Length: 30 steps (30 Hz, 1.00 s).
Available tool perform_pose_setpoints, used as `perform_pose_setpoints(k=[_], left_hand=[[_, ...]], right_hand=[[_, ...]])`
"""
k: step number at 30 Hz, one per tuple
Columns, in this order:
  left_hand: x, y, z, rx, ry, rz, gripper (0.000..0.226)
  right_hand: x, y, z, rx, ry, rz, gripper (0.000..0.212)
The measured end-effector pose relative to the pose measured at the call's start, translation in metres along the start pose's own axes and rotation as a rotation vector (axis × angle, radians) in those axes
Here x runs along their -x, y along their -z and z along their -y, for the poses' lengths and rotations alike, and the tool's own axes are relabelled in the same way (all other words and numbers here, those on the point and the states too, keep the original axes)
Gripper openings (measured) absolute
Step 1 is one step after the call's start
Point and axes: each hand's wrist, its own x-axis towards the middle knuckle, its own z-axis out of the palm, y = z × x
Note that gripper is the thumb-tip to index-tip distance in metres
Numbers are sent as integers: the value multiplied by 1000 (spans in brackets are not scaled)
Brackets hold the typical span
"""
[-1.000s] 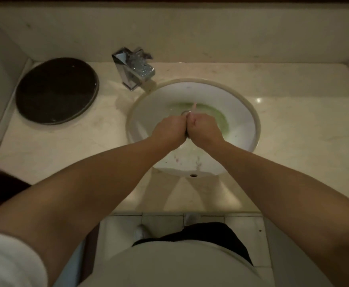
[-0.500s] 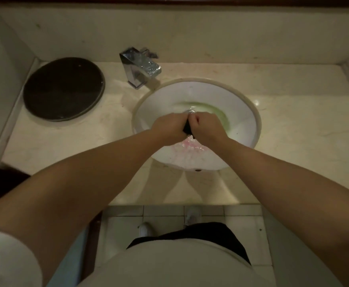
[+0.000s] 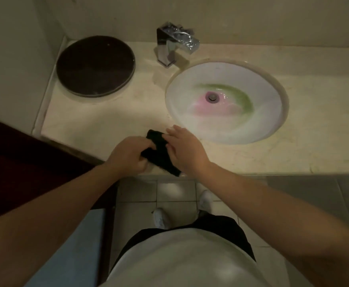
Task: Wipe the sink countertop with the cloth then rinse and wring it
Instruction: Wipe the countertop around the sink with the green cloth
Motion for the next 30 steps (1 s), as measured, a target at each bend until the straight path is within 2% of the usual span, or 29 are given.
perform_pose_setpoints(k=[2,5,9,12,14,16,18,19,22,26,28,30], left_hand=[[17,-6,8,34,120,-98,44],[11,-18,16,-57,354,-177,40],[-13,-35,20,-144,508,-64,61],[-23,-49,20,-212,524,18,68],[-22,-54,18,-271,533,34,71],[-23,-56,21,-291,528,28,71],[-23,-55,21,-275,525,32,70],[-24,-54,21,-266,526,30,69],[-27,-47,21,-208,542,-4,63],[-21,-28,30,-18,563,-188,49],[-13,-21,41,-55,613,-278,48],[-7,-21,54,-162,679,-261,54]], right_hand=[[-8,-22,19,58,94,40,48],[-16,-49,33,140,34,95,58],[9,-50,19,251,-54,122,64],[54,-30,-30,208,-323,-32,62],[87,-19,-74,242,-625,-113,61],[98,-12,-97,177,-876,-137,65],[82,-13,-85,132,-951,-144,67],[69,-14,-69,136,-901,-150,67],[25,-33,-3,84,-552,-115,66],[-13,-62,63,87,83,76,64],[-25,-65,59,109,242,127,63],[-46,-64,46,165,301,189,64]])
